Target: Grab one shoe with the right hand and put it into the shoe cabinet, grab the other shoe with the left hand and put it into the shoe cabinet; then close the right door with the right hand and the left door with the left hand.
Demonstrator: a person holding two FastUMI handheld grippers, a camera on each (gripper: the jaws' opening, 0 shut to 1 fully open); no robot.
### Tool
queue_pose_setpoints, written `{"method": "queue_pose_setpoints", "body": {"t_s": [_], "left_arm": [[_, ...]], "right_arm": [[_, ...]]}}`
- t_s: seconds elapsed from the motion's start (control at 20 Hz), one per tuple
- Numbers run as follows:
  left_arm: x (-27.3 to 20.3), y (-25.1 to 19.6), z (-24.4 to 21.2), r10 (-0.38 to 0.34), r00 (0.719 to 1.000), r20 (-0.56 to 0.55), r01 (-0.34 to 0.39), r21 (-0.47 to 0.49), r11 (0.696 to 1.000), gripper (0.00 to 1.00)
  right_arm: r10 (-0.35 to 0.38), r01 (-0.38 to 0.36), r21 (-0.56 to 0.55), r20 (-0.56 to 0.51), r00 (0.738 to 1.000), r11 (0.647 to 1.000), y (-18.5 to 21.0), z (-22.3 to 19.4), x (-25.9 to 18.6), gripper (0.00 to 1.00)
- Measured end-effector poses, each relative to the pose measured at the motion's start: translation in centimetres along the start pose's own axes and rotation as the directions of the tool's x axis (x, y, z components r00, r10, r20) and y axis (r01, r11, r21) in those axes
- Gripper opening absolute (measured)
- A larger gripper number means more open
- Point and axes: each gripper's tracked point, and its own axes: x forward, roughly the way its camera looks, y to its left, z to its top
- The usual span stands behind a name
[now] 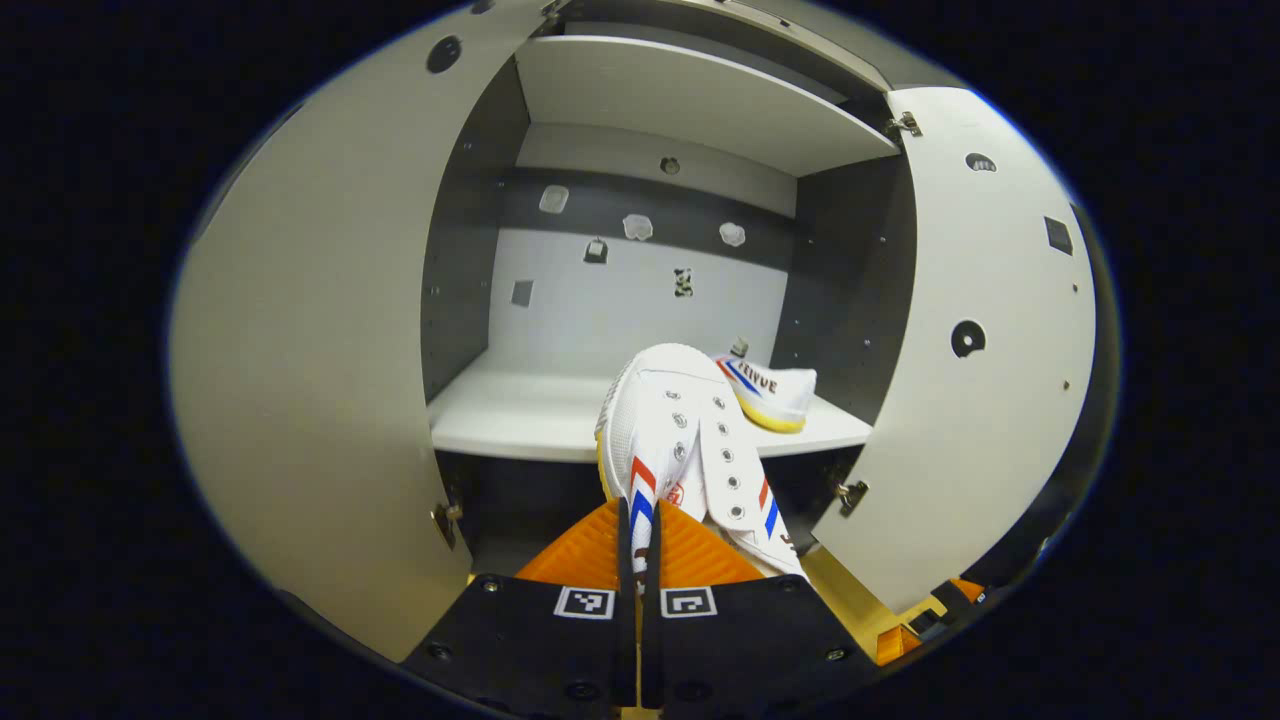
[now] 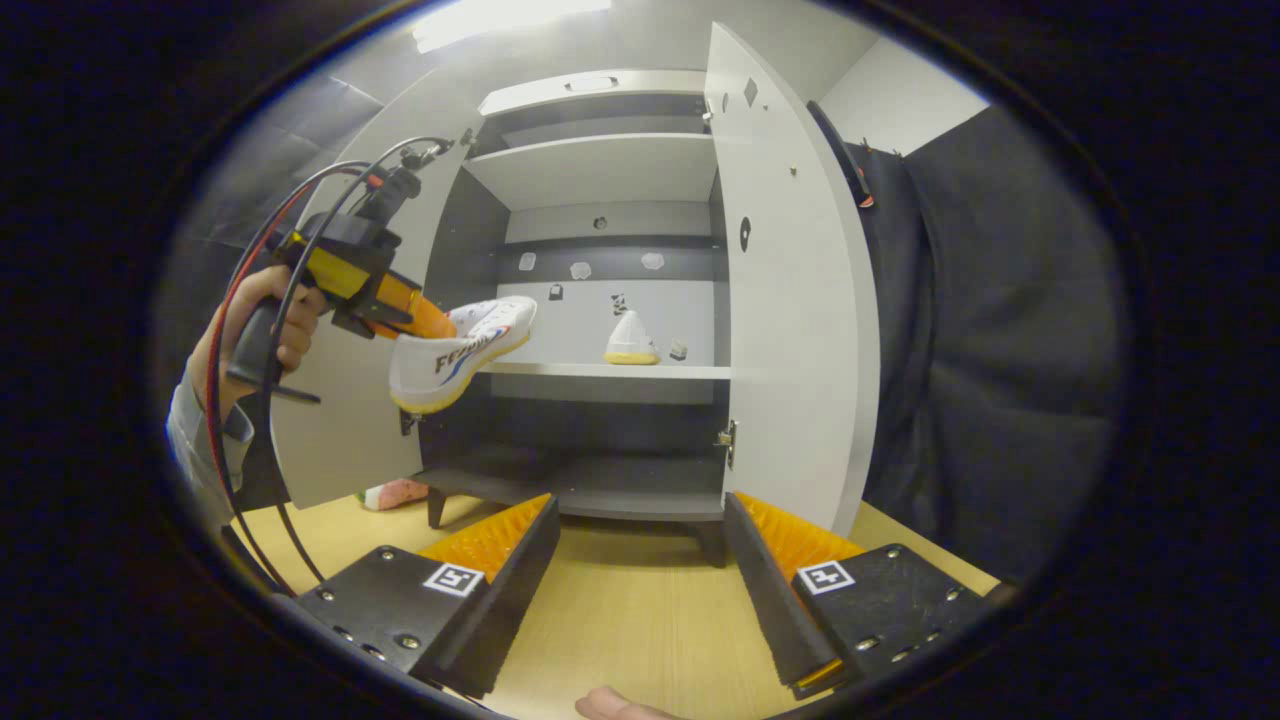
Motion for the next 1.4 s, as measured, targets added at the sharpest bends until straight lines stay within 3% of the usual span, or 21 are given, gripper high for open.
{"method": "queue_pose_setpoints", "body": {"t_s": [0.3,0.5,0.75,0.85,1.15,1.35,1.4], "left_arm": [[3.2,-0.3,7.0,0.006,0.999,0.039,-0.004,-0.047,0.999,0.02],[5.0,0.8,11.4,0.066,0.994,0.092,-0.063,-0.031,0.998,0.02],[8.3,0.8,14.5,0.061,0.991,0.120,-0.060,-0.014,0.998,0.02],[9.9,1.3,13.4,0.059,0.994,0.094,-0.059,-0.003,0.998,0.02],[15.5,3.3,5.8,0.074,0.988,-0.137,-0.088,-0.105,0.991,0.03],[17.8,4.3,3.4,0.069,0.980,-0.185,-0.091,-0.110,0.990,0.04],[17.5,4.2,3.2,0.041,0.983,-0.180,-0.073,-0.174,0.982,0.06]], "right_arm": [[0.047,-0.046,0.058,-0.013,0.999,0.997,0.3,-0.8,-0.2,0.99],[0.042,-0.041,0.074,-0.006,0.999,0.996,-0.3,-0.6,-0.5,0.99],[0.058,-0.059,0.108,0.017,0.998,0.992,-0.4,0.9,-1.3,0.98],[0.050,-0.052,0.098,0.024,0.998,0.994,-0.5,1.0,-1.6,0.98],[0.057,-0.056,0.059,-0.001,0.998,0.997,0.1,0.3,-2.1,0.98],[0.079,-0.079,0.034,-0.016,0.997,0.996,1.3,-0.3,-2.0,0.98],[0.078,-0.078,0.033,-0.021,0.997,0.996,1.6,-0.4,-1.9,0.99]]}}
